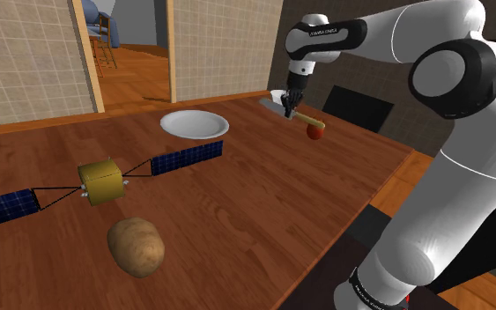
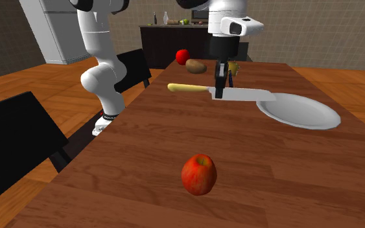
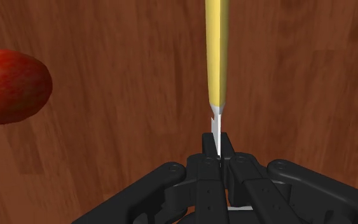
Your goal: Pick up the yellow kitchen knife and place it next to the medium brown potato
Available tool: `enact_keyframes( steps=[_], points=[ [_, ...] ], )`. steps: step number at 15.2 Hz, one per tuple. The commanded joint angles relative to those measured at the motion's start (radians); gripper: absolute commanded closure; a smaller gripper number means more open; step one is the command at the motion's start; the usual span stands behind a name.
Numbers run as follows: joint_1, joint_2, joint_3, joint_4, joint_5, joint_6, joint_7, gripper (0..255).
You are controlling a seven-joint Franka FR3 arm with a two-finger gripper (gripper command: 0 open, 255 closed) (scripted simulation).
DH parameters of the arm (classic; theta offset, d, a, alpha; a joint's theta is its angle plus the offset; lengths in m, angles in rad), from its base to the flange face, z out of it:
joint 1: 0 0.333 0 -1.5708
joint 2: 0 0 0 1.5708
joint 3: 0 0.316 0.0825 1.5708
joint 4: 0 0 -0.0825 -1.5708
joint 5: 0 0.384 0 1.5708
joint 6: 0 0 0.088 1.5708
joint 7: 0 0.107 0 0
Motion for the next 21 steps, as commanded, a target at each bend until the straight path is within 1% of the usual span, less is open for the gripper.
enact_keyframes(
  steps=[1,6,7,14,21],
  points=[
    [-0.001,-0.001,-0.001,0.027,0.000,-0.028,-0.001,255],
    [-0.002,0.004,-0.001,0.099,0.001,-0.096,-0.001,255],
    [-0.002,0.004,-0.001,0.101,0.001,-0.098,-0.001,255],
    [0.058,-0.228,0.080,-0.155,-0.057,-0.066,0.153,255],
    [0.102,-0.420,0.182,-0.342,-0.062,-0.073,0.304,255]
  ],
)
